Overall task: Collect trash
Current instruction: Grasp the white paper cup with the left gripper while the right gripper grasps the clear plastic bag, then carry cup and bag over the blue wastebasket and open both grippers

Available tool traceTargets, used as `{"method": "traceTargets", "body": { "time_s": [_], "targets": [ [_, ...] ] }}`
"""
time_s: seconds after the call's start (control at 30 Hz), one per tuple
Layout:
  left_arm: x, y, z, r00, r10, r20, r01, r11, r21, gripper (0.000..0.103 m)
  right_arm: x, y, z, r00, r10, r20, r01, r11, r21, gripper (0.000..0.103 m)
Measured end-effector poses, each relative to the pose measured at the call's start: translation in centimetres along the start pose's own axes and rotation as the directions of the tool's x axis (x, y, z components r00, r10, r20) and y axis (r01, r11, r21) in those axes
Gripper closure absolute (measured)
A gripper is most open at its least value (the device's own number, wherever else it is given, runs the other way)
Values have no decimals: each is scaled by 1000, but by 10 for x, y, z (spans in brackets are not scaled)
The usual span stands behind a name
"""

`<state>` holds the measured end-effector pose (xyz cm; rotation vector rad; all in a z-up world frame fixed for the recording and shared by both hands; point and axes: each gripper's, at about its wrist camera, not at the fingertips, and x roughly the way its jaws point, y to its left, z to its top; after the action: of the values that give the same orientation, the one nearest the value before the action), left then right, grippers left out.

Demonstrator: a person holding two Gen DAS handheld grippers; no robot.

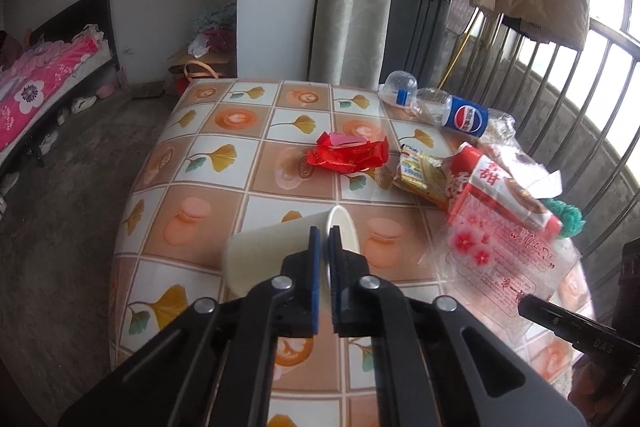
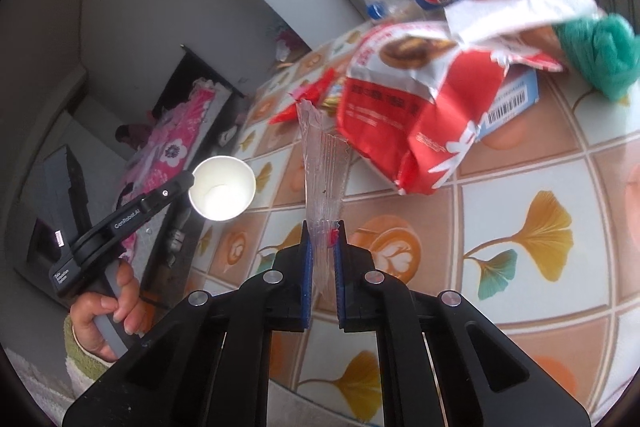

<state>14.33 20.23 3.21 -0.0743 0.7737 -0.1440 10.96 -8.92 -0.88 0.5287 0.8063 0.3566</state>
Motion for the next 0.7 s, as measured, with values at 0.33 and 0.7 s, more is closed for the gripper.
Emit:
{"method": "traceTargets", "body": {
  "time_s": [0.33,0.7],
  "targets": [
    [-24,0,-9,997,-70,24,71,996,-49,101,-21,9,-7,998,1,62,2,999,-49,95],
    [-59,-18,11,972,-214,100,224,970,-95,101,-66,8,-2,978,-36,207,58,993,-102,96]
  ]
}}
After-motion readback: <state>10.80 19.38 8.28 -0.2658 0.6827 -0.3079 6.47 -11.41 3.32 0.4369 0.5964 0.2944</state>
